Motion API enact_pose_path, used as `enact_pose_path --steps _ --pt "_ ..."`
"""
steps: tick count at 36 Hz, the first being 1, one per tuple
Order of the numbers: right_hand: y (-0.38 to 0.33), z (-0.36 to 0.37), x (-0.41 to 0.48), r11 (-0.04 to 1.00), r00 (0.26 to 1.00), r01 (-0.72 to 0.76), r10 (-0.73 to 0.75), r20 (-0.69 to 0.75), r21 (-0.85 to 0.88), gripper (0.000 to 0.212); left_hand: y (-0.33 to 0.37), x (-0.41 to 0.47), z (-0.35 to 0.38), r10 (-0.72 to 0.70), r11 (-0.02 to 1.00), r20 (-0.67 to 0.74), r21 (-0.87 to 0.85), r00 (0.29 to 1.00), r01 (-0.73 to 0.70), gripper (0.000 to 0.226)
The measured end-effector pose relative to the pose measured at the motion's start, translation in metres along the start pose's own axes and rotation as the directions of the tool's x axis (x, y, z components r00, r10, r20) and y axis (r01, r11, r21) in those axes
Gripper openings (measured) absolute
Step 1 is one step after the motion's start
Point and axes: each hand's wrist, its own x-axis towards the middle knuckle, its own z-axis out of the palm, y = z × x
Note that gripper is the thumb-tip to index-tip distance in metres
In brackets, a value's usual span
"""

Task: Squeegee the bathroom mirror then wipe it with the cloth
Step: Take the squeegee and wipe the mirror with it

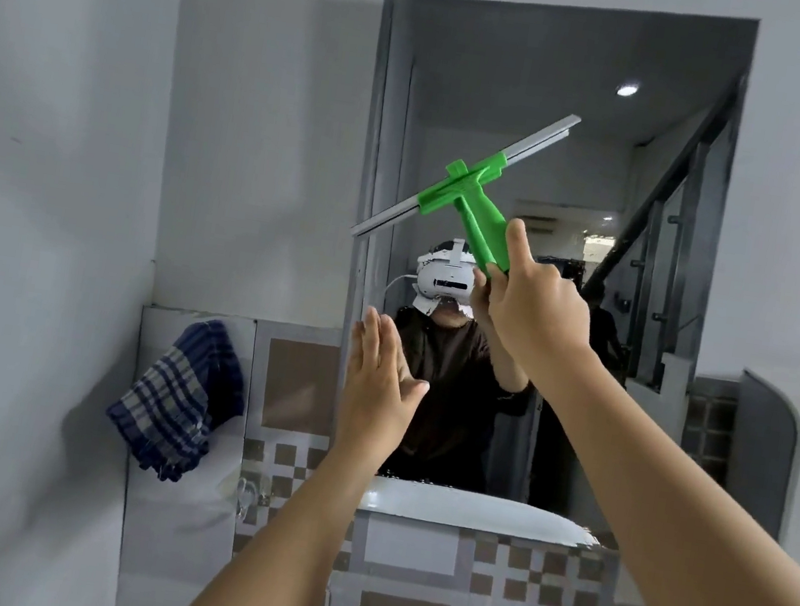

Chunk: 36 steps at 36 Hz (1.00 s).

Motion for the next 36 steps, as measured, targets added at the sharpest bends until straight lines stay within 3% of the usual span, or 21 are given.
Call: enact_pose_path --steps 17,23,36 --pt "0.079 -0.036 0.007 0.954 0.977 0.203 -0.182 0.112 -0.219 0.05 -0.002 0.005 0.001 -0.012 0.995 -0.004 0.097 1.0 0.013 0.099" --pt "0.102 -0.038 0.004 0.931 0.982 0.186 -0.166 0.091 -0.315 0.056 -0.002 0.004 0.0 0.011 0.997 -0.007 0.071 1.0 -0.011 0.101" --pt "0.104 -0.05 -0.017 0.951 0.985 0.13 -0.091 0.147 -0.282 0.052 -0.005 0.005 -0.001 -0.017 1.0 0.015 0.015 1.0 0.016 0.097"
